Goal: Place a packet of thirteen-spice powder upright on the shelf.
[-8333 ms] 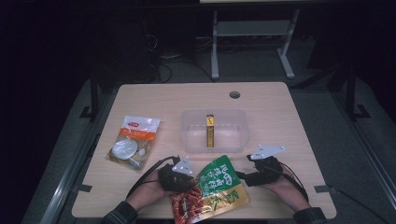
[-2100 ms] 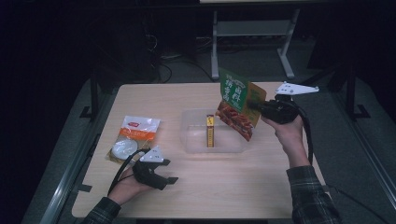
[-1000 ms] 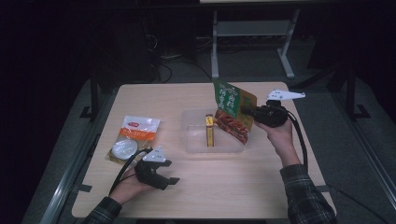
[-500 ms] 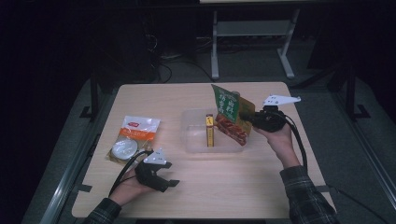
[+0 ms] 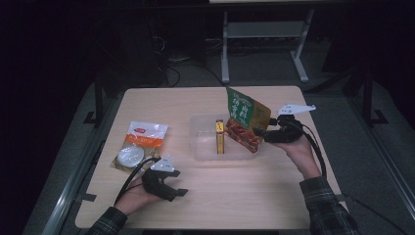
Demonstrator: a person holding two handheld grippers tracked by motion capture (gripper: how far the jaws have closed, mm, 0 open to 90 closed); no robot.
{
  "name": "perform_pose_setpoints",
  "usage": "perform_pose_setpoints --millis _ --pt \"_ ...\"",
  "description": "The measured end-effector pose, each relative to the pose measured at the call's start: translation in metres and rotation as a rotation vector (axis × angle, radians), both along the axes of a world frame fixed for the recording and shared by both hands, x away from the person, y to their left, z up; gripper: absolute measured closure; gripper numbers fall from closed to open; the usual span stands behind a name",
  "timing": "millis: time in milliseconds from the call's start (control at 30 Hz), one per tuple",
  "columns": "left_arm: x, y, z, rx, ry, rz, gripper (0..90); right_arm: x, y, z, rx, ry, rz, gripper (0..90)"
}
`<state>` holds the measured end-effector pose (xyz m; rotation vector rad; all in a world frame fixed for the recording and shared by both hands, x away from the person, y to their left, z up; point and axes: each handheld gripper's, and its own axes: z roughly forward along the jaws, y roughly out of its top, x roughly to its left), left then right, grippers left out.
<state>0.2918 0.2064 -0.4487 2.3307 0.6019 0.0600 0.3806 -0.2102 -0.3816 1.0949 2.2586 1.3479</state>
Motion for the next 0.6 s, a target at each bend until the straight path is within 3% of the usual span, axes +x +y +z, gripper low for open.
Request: perform_pose_setpoints --millis 67,167,267,600 --pt "0.001 0.001 0.000 0.005 -0.002 -0.002 23.7 -0.002 -0.002 -0.001 0.004 -0.012 -0.008 29.5" --pt "0.002 0.003 0.000 -0.013 -0.002 0.017 23.7 -0.011 -0.012 -0.003 0.003 0.021 -0.026 25.1" --pt "0.002 0.004 0.001 -0.017 0.005 0.025 23.7 -0.018 -0.016 -0.005 -0.001 0.013 -0.029 25.0" --pt "0.004 0.009 0.002 -0.015 -0.006 0.036 23.7 -0.057 -0.022 -0.030 -0.042 0.057 0.017 24.8"
